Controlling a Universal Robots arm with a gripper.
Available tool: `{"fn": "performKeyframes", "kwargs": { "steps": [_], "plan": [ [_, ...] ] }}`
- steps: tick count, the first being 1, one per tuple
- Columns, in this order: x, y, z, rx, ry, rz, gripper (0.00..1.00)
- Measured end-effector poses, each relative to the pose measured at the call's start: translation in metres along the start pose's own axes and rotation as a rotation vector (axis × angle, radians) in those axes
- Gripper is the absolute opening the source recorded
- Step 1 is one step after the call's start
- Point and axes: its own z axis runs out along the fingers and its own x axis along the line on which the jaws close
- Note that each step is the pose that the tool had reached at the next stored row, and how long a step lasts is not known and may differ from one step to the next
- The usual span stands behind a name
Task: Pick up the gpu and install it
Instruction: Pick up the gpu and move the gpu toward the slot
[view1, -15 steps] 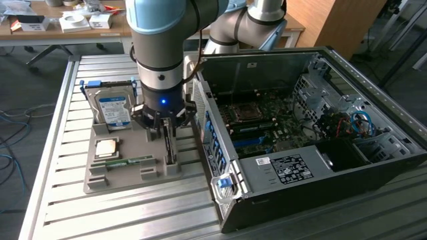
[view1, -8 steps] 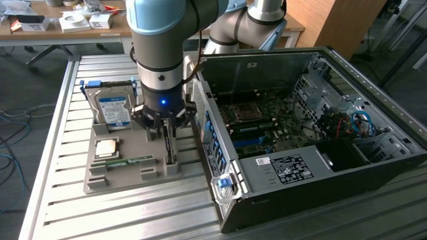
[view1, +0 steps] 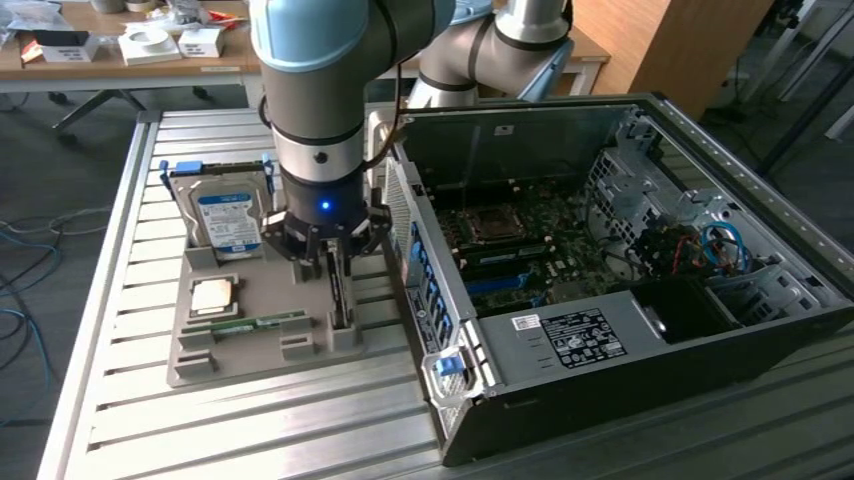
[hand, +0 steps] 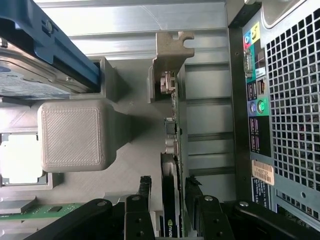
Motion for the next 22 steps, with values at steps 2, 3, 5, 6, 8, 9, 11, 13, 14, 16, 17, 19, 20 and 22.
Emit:
{"fn": "performKeyframes", "kwargs": {
  "steps": [2,3,5,6,8,9,11,13,14,16,17,19,20,22],
  "plan": [
    [0.0000,-0.0001,0.0014,0.0001,0.0000,0.000,0.42],
    [0.0000,-0.0001,0.0015,0.0003,0.0002,0.000,0.42],
    [0.0001,-0.0001,0.0015,0.0003,0.0002,0.000,0.42],
    [0.0001,-0.0001,0.0015,0.0003,0.0002,0.000,0.42],
    [0.0001,-0.0001,0.0016,0.0002,0.0001,0.000,0.42],
    [0.0001,-0.0001,0.0016,0.0002,0.0000,0.000,0.42],
    [0.0000,-0.0001,0.0017,0.0001,-0.0001,0.000,0.42],
    [-0.0009,-0.0001,0.0018,-0.0001,-0.0002,0.000,0.42],
    [-0.0008,-0.0001,0.0018,0.0000,-0.0002,0.000,0.42],
    [-0.0009,-0.0002,0.0017,0.0002,0.0001,0.000,0.42],
    [-0.0010,-0.0007,0.0018,0.0003,0.0001,0.000,0.42],
    [-0.0011,-0.0013,0.0021,0.0002,0.0001,0.000,0.42],
    [-0.0010,-0.0013,0.0021,0.0003,0.0001,0.000,0.42],
    [-0.0010,-0.0013,0.0022,0.0002,0.0001,0.000,0.42]
  ]
}}
